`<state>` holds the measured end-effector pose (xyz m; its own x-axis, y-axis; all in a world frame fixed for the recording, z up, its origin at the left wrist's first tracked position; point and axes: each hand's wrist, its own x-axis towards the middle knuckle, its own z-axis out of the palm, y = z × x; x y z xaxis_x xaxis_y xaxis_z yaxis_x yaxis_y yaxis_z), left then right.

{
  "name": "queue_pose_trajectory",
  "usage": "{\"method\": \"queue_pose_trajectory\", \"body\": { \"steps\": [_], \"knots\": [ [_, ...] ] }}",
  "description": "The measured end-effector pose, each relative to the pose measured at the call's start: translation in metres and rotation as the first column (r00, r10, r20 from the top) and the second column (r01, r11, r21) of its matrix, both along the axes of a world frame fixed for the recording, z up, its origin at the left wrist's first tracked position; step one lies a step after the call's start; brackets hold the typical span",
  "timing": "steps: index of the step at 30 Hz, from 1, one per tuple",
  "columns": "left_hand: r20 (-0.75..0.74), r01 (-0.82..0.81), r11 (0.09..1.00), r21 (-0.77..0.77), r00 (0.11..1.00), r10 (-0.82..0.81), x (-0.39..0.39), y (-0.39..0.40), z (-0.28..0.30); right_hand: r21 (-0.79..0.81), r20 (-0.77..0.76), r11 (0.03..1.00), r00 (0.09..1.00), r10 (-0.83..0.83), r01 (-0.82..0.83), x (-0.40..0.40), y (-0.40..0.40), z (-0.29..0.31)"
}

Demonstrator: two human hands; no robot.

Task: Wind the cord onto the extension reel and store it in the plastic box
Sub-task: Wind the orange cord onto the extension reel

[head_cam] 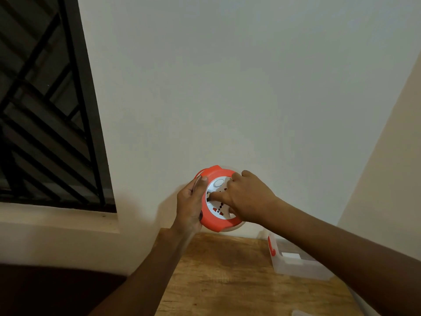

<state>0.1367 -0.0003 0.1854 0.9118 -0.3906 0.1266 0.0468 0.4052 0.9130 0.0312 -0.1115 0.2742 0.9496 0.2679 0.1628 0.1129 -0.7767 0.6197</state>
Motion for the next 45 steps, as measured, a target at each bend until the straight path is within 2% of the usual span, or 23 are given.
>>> {"method": "queue_pose_trajectory", "body": {
  "steps": [4, 8, 9, 11, 13, 16, 23, 29, 33, 35, 36, 38, 40, 42, 45],
  "knots": [
    [0.029, 0.007, 1.0, 0.002, 1.0, -0.007, 0.001, 0.002, 0.0, 0.083, 0.024, 0.996, 1.0, -0.017, 0.015, 0.002, -0.005, -0.004],
    [0.002, -0.047, 0.999, -0.014, 0.999, 0.047, -0.002, -0.002, 0.004, 0.318, 0.113, 0.945, 0.987, -0.111, 0.07, 0.004, -0.006, -0.016],
    [-0.022, -0.059, 0.997, -0.046, 0.998, 0.058, -0.002, -0.003, 0.004, 0.417, 0.153, 0.904, 0.974, -0.167, 0.09, 0.005, -0.006, -0.018],
    [-0.07, -0.065, 0.993, -0.101, 0.996, 0.058, -0.004, -0.005, 0.006, 0.64, 0.226, 0.763, 0.927, -0.3, 0.091, 0.01, -0.006, -0.023],
    [-0.054, -0.053, 0.993, -0.102, 0.997, 0.047, -0.006, -0.007, 0.008, 0.74, 0.25, 0.667, 0.888, -0.387, 0.082, 0.014, -0.004, -0.029],
    [-0.02, -0.049, 0.996, -0.078, 0.999, 0.048, -0.008, -0.008, 0.006, 0.734, 0.257, 0.672, 0.873, -0.414, 0.103, 0.015, -0.002, -0.039],
    [-0.054, -0.05, 0.997, -0.05, 0.997, 0.047, -0.01, -0.006, -0.002, 0.704, 0.242, 0.701, 0.89, -0.386, 0.112, 0.007, -0.004, -0.046],
    [-0.052, -0.009, 0.999, -0.038, 0.999, 0.007, -0.007, 0.0, 0.0, 0.636, 0.313, 0.771, 0.902, -0.296, 0.032, -0.003, -0.012, -0.05],
    [-0.035, 0.021, 1.0, -0.01, 0.999, -0.021, -0.006, 0.005, -0.001, 0.656, 0.417, 0.753, 0.859, -0.297, -0.057, -0.006, -0.024, -0.05],
    [-0.04, 0.045, 0.999, -0.004, 0.998, -0.045, -0.004, 0.007, -0.001, 0.752, 0.377, 0.657, 0.855, -0.356, -0.058, -0.006, -0.033, -0.052],
    [-0.045, 0.059, 0.998, -0.006, 0.997, -0.059, -0.003, 0.007, -0.001, 0.831, 0.303, 0.554, 0.873, -0.382, -0.046, -0.006, -0.036, -0.053],
    [-0.04, 0.071, 0.997, 0.0, 0.997, -0.071, -0.002, 0.008, -0.002, 0.968, 0.092, 0.249, 0.926, -0.367, 0.003, -0.006, -0.04, -0.056],
    [-0.018, 0.069, 0.997, 0.025, 0.997, -0.069, -0.001, 0.009, -0.004, 0.999, -0.044, -0.031, 0.953, -0.299, 0.037, -0.007, -0.041, -0.062],
    [0.002, 0.081, 0.996, 0.049, 0.997, -0.081, 0.0, 0.009, -0.007, 0.987, -0.078, -0.155, 0.955, -0.287, 0.033, -0.007, -0.042, -0.069],
    [0.013, 0.121, 0.986, 0.113, 0.992, -0.123, 0.005, 0.012, -0.01, 0.969, -0.111, -0.246, 0.945, -0.307, 0.033, -0.004, -0.042, -0.081]
  ]
}}
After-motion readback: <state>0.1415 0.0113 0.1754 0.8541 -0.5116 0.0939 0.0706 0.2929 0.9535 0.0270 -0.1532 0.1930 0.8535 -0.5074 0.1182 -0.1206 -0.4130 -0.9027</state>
